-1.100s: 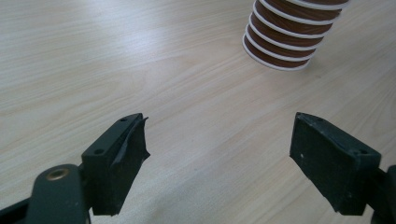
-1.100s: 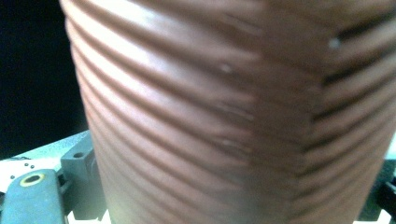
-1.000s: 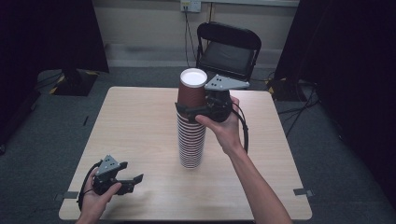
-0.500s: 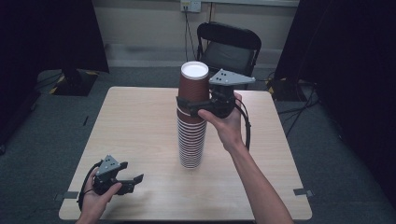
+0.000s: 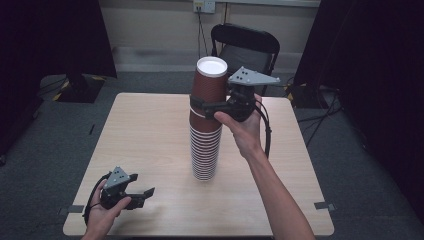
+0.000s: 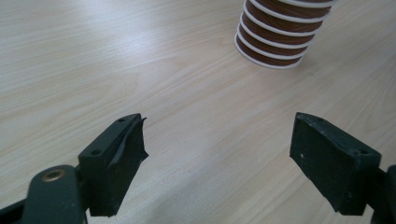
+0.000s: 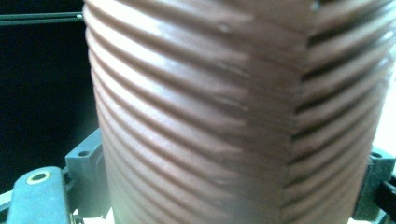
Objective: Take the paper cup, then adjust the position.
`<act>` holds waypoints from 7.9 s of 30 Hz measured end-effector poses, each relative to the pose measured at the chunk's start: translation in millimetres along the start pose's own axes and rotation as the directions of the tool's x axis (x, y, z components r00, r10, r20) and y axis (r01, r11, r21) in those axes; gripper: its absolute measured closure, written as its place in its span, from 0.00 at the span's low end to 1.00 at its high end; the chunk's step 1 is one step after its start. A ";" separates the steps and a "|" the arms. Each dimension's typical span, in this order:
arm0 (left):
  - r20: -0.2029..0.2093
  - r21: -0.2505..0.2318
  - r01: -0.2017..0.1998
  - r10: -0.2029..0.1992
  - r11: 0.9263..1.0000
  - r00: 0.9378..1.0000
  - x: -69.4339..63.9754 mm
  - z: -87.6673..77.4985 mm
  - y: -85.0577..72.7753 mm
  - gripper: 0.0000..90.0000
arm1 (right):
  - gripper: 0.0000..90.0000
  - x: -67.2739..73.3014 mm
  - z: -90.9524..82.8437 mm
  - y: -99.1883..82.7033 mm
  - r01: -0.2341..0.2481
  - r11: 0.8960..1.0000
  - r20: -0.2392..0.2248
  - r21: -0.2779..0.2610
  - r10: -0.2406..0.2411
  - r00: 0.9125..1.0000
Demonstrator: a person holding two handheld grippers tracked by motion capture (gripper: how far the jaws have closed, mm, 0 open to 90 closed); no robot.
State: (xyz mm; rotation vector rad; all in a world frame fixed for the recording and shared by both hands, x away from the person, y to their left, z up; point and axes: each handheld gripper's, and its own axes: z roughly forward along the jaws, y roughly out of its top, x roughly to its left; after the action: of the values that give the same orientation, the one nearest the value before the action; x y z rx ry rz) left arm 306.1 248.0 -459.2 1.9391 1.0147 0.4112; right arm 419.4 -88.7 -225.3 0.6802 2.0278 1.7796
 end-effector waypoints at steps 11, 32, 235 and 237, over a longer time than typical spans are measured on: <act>-0.014 0.010 0.014 -0.014 1.000 1.000 0.7 2.5 -1.4 0.20 | 0.14 0.9 -6.2 19.1 0.002 0.999 -0.004 -0.041 -0.002 1.000; -0.007 0.021 -0.003 0.003 1.000 1.000 -0.7 3.9 -1.6 0.20 | 0.14 1.8 -17.6 45.3 0.008 0.996 -0.013 -0.091 -0.009 1.000; 0.229 -0.549 -0.083 0.245 0.832 0.942 -118.4 64.4 59.2 0.93 | 0.13 31.9 -85.1 -178.4 -0.624 0.781 -0.172 0.027 0.619 0.766; 0.232 -0.541 -0.084 0.244 0.837 0.941 -118.0 64.2 58.9 0.93 | 0.13 30.8 -86.0 -178.0 -0.627 0.779 -0.169 0.021 0.621 0.766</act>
State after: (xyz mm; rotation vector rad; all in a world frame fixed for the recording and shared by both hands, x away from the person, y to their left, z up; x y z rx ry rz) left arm 302.8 103.5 -434.1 1.5269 0.4701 0.4297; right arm 324.7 -157.8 -387.4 1.3680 2.0013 2.2906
